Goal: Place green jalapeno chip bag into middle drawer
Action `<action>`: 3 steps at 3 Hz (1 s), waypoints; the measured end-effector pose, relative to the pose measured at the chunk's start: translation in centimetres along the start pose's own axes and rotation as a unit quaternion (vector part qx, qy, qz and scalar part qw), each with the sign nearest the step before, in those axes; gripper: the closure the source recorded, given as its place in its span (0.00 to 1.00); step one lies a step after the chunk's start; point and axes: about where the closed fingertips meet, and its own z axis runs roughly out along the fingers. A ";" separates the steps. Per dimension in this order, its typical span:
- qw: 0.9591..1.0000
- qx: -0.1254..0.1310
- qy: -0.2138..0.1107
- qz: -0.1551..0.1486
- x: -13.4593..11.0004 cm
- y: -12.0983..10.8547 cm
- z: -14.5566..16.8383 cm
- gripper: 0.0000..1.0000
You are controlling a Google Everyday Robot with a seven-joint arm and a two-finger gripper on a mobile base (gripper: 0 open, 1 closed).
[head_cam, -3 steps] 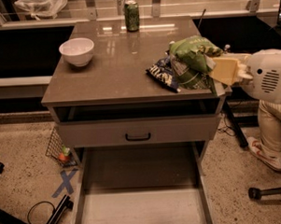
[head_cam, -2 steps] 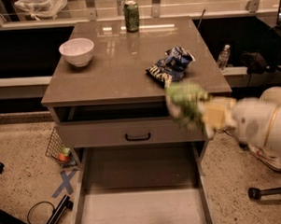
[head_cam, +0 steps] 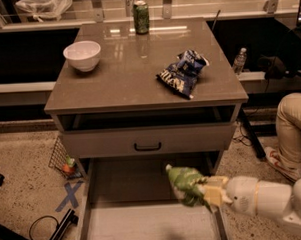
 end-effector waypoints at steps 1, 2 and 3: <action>0.999 -0.027 0.041 0.010 5.2 -2.0 4.4 1.00; 0.995 -0.053 0.078 0.016 10.3 -2.5 9.4 1.00; 0.994 -0.062 0.092 0.018 12.2 -2.6 11.2 1.00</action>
Offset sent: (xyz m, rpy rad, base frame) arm -0.0053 0.0853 -0.1771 -0.0455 0.1606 0.1953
